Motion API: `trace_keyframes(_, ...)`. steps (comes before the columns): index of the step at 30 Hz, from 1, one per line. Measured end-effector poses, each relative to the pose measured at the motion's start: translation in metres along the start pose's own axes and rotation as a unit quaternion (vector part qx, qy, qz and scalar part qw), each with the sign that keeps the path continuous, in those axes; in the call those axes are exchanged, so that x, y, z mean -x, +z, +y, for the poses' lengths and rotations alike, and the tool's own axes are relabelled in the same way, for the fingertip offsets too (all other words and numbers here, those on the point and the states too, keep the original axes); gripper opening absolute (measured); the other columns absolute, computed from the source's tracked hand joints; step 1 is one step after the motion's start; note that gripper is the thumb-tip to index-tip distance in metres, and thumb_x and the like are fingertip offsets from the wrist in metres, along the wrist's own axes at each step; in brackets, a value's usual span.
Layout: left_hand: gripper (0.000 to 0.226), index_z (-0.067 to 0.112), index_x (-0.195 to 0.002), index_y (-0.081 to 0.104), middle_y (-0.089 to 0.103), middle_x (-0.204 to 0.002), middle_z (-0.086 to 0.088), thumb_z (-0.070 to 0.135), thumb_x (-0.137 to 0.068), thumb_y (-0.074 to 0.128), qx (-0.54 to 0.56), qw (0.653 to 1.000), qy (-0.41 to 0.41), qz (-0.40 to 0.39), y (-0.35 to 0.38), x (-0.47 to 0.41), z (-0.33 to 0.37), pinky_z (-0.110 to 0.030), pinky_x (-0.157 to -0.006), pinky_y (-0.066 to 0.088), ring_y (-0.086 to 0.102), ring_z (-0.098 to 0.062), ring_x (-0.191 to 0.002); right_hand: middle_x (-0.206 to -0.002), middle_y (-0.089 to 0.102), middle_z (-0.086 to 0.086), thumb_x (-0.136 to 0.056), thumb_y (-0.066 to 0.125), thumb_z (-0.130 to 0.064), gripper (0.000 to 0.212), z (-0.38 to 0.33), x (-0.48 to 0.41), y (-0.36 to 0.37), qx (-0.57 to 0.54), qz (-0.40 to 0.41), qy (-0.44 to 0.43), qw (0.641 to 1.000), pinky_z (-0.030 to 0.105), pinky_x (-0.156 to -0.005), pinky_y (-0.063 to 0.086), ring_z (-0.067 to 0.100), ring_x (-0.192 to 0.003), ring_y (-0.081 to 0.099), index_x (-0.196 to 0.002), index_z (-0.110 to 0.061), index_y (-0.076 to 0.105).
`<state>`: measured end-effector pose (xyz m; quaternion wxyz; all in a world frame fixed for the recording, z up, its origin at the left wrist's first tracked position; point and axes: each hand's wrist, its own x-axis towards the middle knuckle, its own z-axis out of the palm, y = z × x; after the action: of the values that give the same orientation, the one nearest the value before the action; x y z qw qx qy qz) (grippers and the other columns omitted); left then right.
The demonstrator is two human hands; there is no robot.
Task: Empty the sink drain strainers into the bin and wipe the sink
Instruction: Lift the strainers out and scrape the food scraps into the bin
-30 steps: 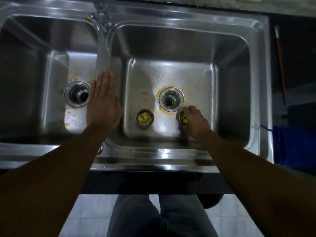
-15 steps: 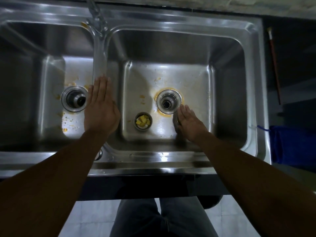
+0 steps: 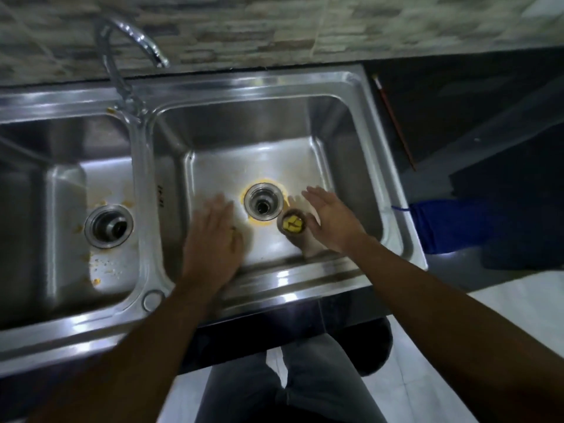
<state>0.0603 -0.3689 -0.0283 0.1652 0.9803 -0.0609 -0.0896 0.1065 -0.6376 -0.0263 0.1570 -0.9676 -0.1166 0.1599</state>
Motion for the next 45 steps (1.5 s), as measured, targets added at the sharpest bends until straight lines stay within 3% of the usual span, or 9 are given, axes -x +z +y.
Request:
trace_keyframes(9, 0.058, 0.015, -0.159, 0.025, 0.017, -0.168, -0.006, 0.039, -0.105, 0.03, 0.065, 0.991, 0.062, -0.101, 0.065, 0.015, 0.127, -0.038, -0.128, 0.006, 0.009, -0.02, -0.157, -0.164, 0.025, 0.015, -0.096, 0.041, 0.0, 0.062, 0.091, -0.016, -0.065, 0.005, 0.171, 0.069, 0.983, 0.04, -0.128, 0.01, 0.029, -0.155, 0.018, -0.157, -0.007, 0.028)
trace_keyframes(14, 0.06, 0.019, -0.16, 0.018, 0.014, -0.169, -0.001, 0.043, -0.106, 0.025, 0.102, 0.987, 0.034, -0.117, 0.076, 0.012, 0.132, -0.032, -0.127, 0.004, 0.007, -0.016, -0.156, -0.168, 0.0, 0.019, -0.097, 0.044, -0.004, 0.071, 0.134, -0.05, -0.081, 0.057, 0.119, 0.127, 0.983, 0.047, -0.127, 0.001, 0.036, -0.156, -0.003, -0.159, -0.001, 0.008)
trace_keyframes(21, 0.055, 0.026, -0.16, 0.019, 0.018, -0.168, 0.004, 0.038, -0.107, 0.028, 0.124, 0.984, 0.024, -0.122, 0.076, 0.013, 0.131, -0.037, -0.127, 0.018, 0.012, -0.012, -0.155, -0.168, -0.003, 0.019, -0.094, 0.047, 0.003, 0.077, 0.152, -0.077, -0.091, 0.084, 0.072, 0.127, 0.986, 0.045, -0.128, 0.004, 0.035, -0.156, -0.003, -0.159, -0.001, 0.004)
trace_keyframes(23, 0.055, 0.027, -0.16, 0.019, 0.017, -0.168, 0.005, 0.039, -0.107, 0.024, 0.118, 0.984, 0.026, -0.131, 0.076, 0.013, 0.13, -0.037, -0.127, 0.018, 0.012, -0.011, -0.155, -0.168, 0.002, 0.017, -0.095, 0.045, 0.006, 0.073, 0.151, -0.082, -0.093, 0.073, 0.079, 0.143, 0.984, 0.043, -0.128, 0.012, 0.032, -0.156, 0.003, -0.159, -0.001, 0.01)
trace_keyframes(25, 0.055, 0.027, -0.16, 0.018, 0.017, -0.168, 0.006, 0.041, -0.107, 0.021, 0.119, 0.983, 0.024, -0.137, 0.075, 0.013, 0.13, -0.038, -0.127, 0.018, 0.011, -0.011, -0.155, -0.163, 0.025, 0.017, -0.094, 0.05, 0.008, 0.061, 0.149, -0.084, -0.096, 0.046, 0.129, 0.157, 0.978, 0.041, -0.124, 0.028, 0.033, -0.152, 0.024, -0.152, -0.001, 0.034)
trace_keyframes(28, 0.055, 0.027, -0.16, 0.019, 0.018, -0.168, 0.006, 0.041, -0.107, 0.02, 0.12, 0.983, 0.021, -0.139, 0.074, 0.013, 0.131, -0.037, -0.127, 0.018, 0.011, -0.01, -0.155, -0.127, 0.059, 0.018, -0.09, 0.053, 0.012, 0.031, 0.146, -0.083, -0.102, 0.062, 0.21, 0.162, 0.962, 0.038, -0.102, 0.051, 0.033, -0.121, 0.055, -0.117, 0.001, 0.063)
trace_keyframes(35, 0.055, 0.027, -0.16, 0.018, 0.016, -0.168, 0.007, 0.041, -0.107, 0.021, 0.11, 0.984, 0.011, -0.143, 0.072, 0.013, 0.131, -0.032, -0.127, 0.015, 0.011, -0.009, -0.155, -0.119, 0.062, 0.021, -0.091, 0.059, 0.002, 0.023, 0.148, -0.087, -0.12, -0.021, 0.203, 0.242, 0.949, 0.041, -0.095, 0.056, 0.033, -0.108, 0.063, -0.113, 0.002, 0.065)
trace_keyframes(40, 0.055, 0.028, -0.161, 0.015, 0.013, -0.169, 0.008, 0.041, -0.108, 0.021, 0.115, 0.982, 0.003, -0.148, 0.073, 0.014, 0.131, -0.035, -0.127, 0.017, 0.008, -0.009, -0.155, -0.11, 0.065, 0.01, -0.083, 0.073, -0.008, 0.032, 0.15, -0.077, -0.123, -0.118, 0.203, 0.244, 0.941, 0.022, -0.07, 0.055, 0.021, -0.09, 0.065, -0.112, -0.008, 0.061)
trace_keyframes(45, 0.054, 0.028, -0.16, 0.017, 0.014, -0.169, 0.007, 0.04, -0.108, 0.022, 0.13, 0.981, 0.001, -0.141, 0.07, 0.014, 0.131, -0.037, -0.127, 0.019, 0.009, -0.009, -0.155, -0.108, 0.069, 0.014, -0.093, 0.055, -0.004, 0.032, 0.116, -0.065, -0.111, -0.16, 0.237, 0.136, 0.949, 0.036, -0.088, 0.055, 0.03, -0.1, 0.066, -0.123, -0.01, 0.062)
